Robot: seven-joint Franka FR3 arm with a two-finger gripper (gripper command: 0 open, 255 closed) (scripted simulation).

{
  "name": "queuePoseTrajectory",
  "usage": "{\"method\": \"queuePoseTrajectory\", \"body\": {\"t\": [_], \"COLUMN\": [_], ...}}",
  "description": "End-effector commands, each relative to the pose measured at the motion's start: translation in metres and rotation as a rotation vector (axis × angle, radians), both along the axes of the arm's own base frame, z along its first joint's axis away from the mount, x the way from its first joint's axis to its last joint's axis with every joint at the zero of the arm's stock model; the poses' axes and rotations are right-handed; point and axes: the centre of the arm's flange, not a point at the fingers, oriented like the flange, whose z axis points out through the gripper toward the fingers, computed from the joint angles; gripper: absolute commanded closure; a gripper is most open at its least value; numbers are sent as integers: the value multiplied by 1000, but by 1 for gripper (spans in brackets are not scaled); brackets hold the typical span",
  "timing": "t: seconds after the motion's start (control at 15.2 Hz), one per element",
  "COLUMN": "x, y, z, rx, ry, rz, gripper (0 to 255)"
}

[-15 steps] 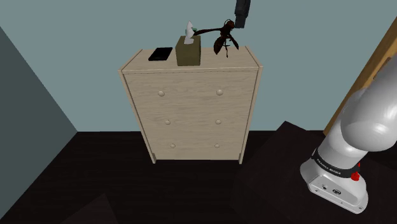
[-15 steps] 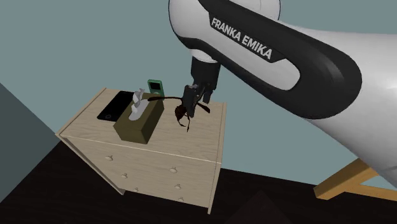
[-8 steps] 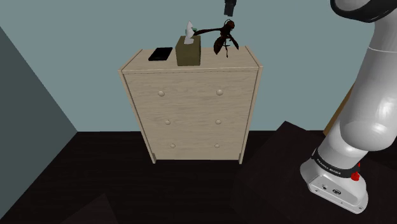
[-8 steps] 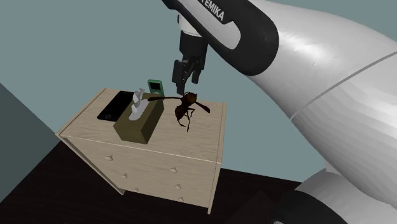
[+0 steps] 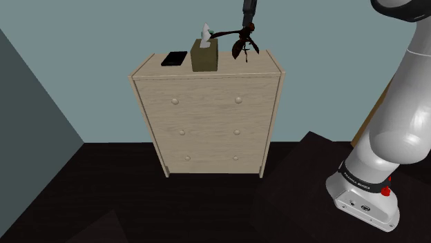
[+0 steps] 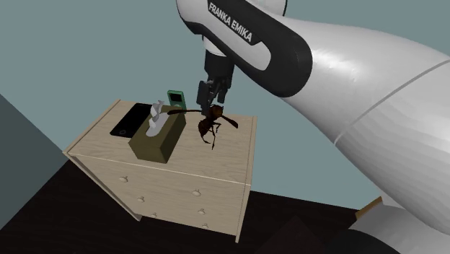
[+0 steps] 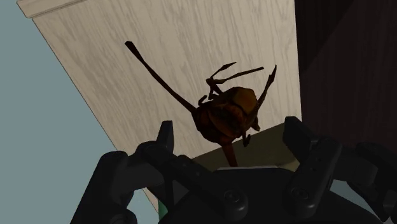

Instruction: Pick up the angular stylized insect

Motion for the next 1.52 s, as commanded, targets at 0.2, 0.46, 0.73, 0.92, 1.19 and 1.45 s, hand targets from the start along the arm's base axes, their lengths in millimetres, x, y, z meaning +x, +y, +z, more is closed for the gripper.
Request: {"method": "queuePoseTrajectory", "body": {"t": [0.2,0.46,0.73,0.92,1.19,1.45], "x": [0,-1,0,0,0,0], "y": [-1,-1,1,1,1,1], "z": [-2,-2,8,24,45,66], "rx": [0,0,0,0,0,0], "ry": [-1,-1,-1,-1,-1,-1], "rz": [0,0,0,0,0,0], "gripper": [255,255,255,255,255,255]}}
